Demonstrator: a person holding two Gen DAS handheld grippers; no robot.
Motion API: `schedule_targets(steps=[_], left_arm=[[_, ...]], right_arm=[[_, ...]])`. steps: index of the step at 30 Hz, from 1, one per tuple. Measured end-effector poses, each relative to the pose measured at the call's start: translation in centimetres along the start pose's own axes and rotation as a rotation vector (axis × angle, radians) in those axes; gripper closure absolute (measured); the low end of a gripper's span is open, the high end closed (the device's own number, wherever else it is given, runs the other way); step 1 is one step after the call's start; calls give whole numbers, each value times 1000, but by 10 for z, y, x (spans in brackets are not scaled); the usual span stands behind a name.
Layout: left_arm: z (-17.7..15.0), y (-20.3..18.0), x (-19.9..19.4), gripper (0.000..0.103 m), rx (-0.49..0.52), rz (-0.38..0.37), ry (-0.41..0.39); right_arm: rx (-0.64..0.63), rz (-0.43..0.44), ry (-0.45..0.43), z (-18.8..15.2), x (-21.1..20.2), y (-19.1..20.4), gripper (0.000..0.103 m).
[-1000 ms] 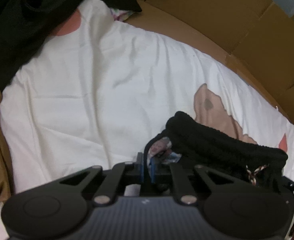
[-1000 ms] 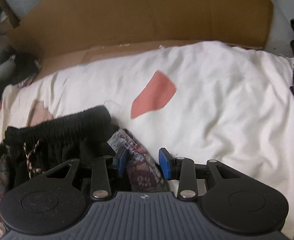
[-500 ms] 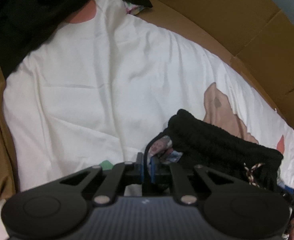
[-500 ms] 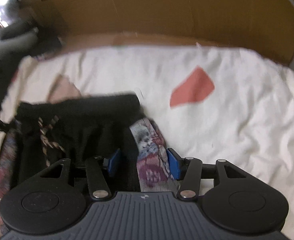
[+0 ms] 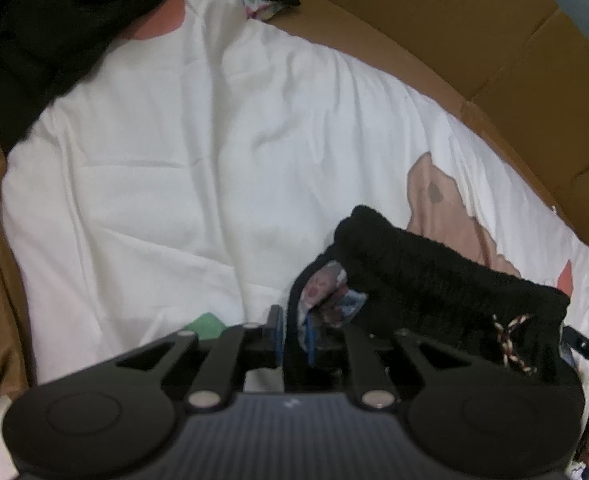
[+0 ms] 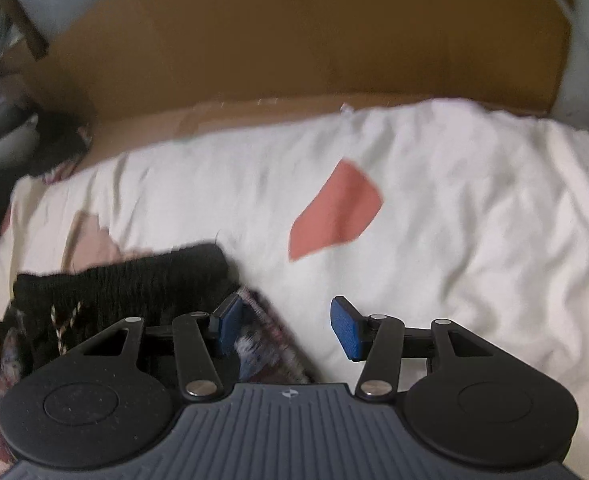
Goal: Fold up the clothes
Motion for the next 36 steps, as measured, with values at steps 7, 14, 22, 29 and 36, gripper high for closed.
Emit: schedule_targets(steps=[7,14,22,29,36], left_arm=[[-8,4,4,70,-50,-14,22],[-11,-8,-9,67,-50,-46,10],[-7,-16,-3,62,-81,-21,9],[-13,-11,7,84,-108,-27,22],[-10,5,-3,97,-112,-11,-7]], right_arm=[[-117,10,40,-16,9,27,47],[-124,0,32,-12,5,29,47],[-24,-14,1,1,2,6,52],[-112,-36,34,-14,9,21,60],[-208,-36,62,-20,6,36,92]])
Point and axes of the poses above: each gripper's, at about its wrist camera, not at the fingertips, and x roughly the way its jaws point, y to its left, z to its top, the point moved 7 cm from there along x, roughly the way its jaws point, and after that the axes turned 3 degrees about -x, right-handed, at the moved point
